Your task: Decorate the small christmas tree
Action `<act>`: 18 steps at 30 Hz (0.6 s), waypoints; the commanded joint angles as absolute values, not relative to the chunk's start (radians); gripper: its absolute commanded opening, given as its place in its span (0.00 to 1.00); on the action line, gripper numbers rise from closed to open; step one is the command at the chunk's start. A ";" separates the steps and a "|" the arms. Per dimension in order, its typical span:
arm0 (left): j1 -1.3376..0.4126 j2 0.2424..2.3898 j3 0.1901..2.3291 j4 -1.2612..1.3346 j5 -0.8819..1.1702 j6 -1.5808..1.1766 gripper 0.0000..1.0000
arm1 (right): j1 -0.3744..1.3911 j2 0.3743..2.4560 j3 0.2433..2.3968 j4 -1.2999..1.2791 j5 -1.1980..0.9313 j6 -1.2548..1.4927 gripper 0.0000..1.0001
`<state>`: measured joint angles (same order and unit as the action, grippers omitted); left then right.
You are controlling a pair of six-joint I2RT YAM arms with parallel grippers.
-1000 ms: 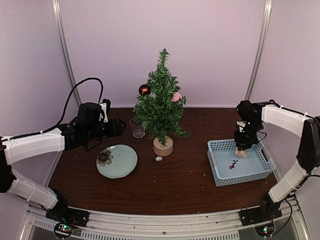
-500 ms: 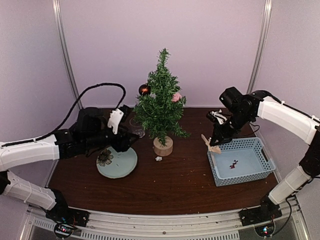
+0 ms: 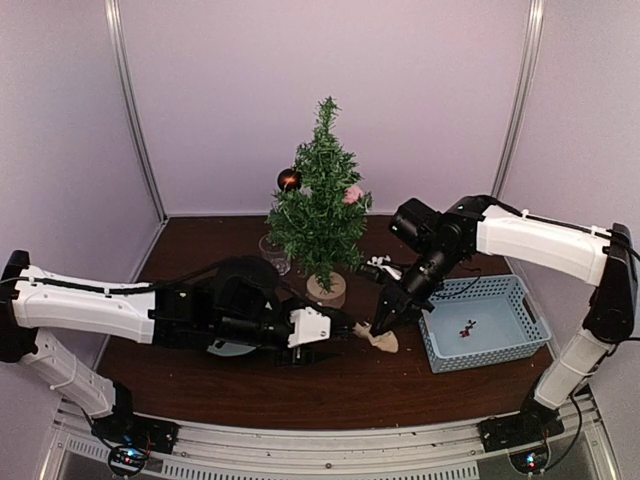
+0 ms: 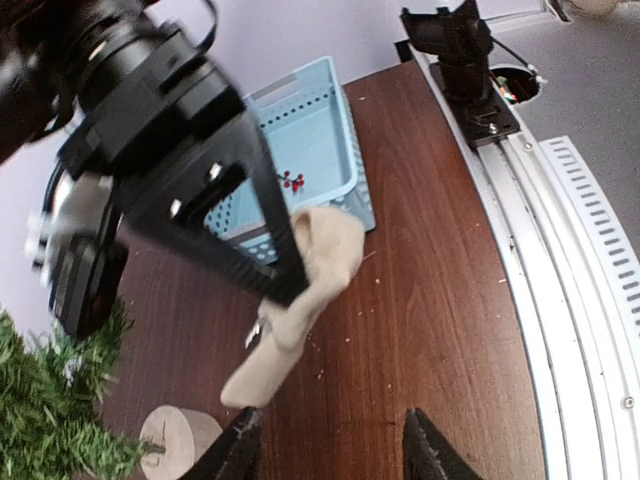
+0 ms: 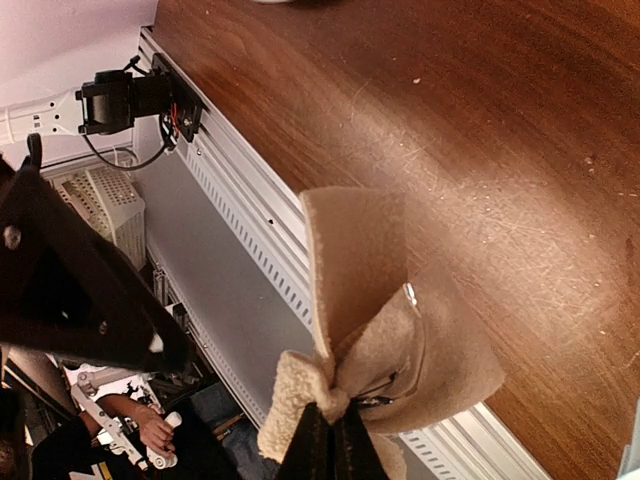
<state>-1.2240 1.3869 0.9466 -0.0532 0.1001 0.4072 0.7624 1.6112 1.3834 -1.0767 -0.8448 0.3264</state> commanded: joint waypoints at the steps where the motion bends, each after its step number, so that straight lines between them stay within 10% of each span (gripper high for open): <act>1: -1.256 1.451 1.033 -0.008 0.169 0.570 0.44 | 0.804 1.661 1.413 -0.999 -0.947 0.396 0.00; 18: -1.274 1.504 1.071 -0.082 0.120 0.653 0.18 | 0.864 1.689 1.452 -1.003 -0.995 0.393 0.01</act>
